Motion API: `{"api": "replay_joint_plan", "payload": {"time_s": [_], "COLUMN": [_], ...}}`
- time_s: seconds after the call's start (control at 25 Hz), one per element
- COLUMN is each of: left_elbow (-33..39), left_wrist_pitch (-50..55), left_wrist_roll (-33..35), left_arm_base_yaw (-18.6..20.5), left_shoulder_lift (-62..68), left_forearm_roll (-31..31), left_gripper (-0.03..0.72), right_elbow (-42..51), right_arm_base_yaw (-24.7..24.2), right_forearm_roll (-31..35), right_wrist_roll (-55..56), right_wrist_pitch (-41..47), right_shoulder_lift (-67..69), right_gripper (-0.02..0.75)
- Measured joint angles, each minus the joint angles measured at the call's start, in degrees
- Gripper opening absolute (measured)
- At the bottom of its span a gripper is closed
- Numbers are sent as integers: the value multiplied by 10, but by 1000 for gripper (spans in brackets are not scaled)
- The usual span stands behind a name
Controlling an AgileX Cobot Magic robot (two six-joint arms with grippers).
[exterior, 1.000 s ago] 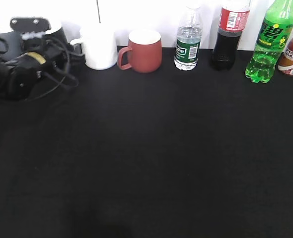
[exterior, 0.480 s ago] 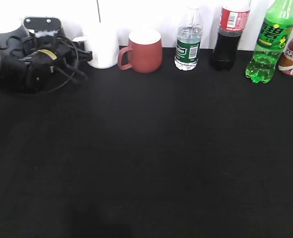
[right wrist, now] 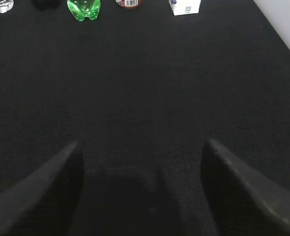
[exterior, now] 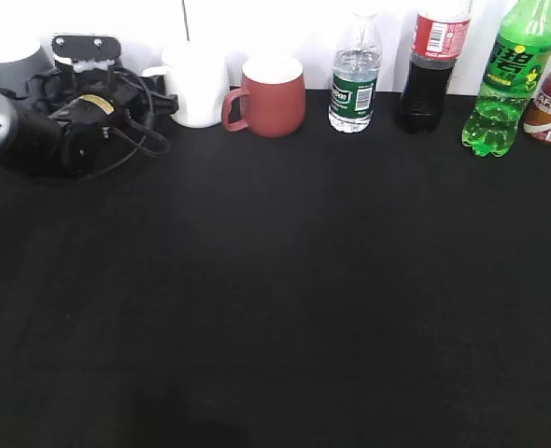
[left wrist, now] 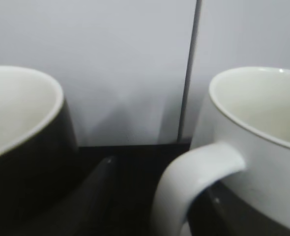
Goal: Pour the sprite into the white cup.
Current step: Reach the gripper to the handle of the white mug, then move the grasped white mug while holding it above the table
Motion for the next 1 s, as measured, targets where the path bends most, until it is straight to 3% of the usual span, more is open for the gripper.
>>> {"api": "replay_joint_plan", "payload": {"time_s": [0.2, 0.36, 0.6, 0.8, 1.0], "left_elbow": [-1, -1, -1, 29, 150], "left_wrist_pitch": [-31, -33, -73, -185, -239], "left_wrist_roll": [0, 4, 9, 9, 11], "left_arm_base_yaw": [0, 0, 0, 0, -1], "left_shoulder_lift": [7, 9, 10, 10, -116], "left_forearm_roll": [7, 9, 13, 16, 20], "left_gripper": [247, 97, 57, 56, 55], "right_elbow": [0, 0, 0, 0, 0], "right_arm_base_yaw": [0, 0, 0, 0, 0], "right_forearm_roll": [0, 0, 0, 0, 0], "right_wrist_roll": [0, 0, 0, 0, 0], "right_wrist_pitch": [0, 0, 0, 0, 0], "right_shoulder_lift": [0, 0, 0, 0, 0], "right_gripper": [557, 557, 557, 557, 557]}}
